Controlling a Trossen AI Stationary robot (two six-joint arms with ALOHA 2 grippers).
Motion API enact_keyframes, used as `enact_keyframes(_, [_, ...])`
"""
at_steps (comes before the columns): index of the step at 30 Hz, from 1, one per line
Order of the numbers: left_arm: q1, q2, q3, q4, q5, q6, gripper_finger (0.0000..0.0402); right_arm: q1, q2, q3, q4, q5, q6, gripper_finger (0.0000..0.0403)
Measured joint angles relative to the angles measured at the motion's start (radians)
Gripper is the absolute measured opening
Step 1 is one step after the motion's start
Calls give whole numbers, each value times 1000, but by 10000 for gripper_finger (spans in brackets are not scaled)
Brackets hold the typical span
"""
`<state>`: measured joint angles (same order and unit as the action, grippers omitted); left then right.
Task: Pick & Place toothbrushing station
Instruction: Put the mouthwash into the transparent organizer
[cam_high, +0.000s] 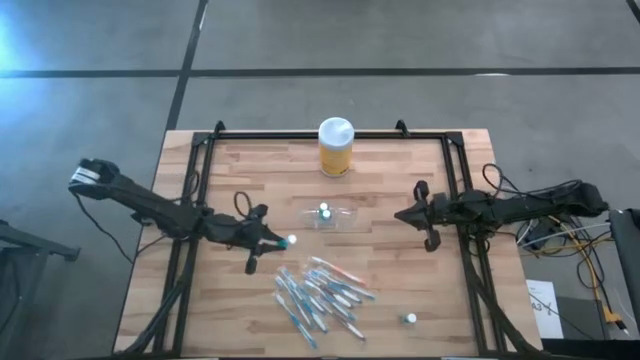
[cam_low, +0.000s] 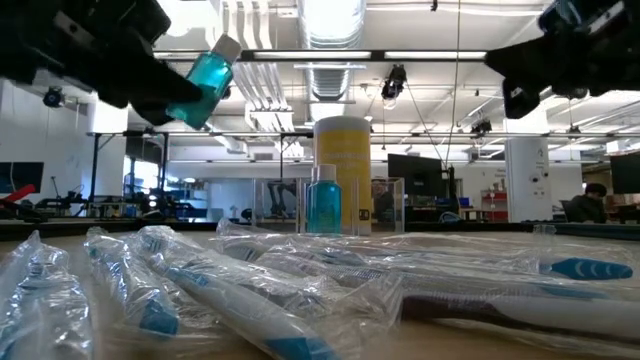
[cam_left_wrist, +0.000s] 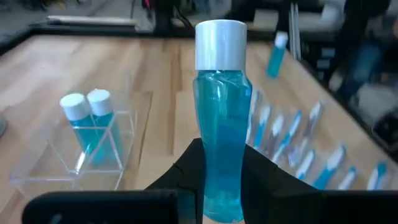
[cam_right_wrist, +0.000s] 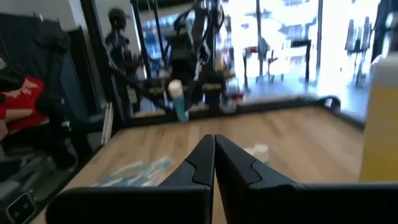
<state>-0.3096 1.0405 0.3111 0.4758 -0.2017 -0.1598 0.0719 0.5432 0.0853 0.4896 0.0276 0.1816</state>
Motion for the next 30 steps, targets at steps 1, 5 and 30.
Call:
enact_keyframes(1, [0,2,-21,62,-5,-12,63,6,51,30,-7,0,9,19])
enact_keyframes(5, [0,23,-41,170,-9,-19,63,30,277,186,-7,0,-8,60])
enact_keyframes(30, [16,263,101,171,-5,-3,63,63,1099,1255,-899,-2,-377,228])
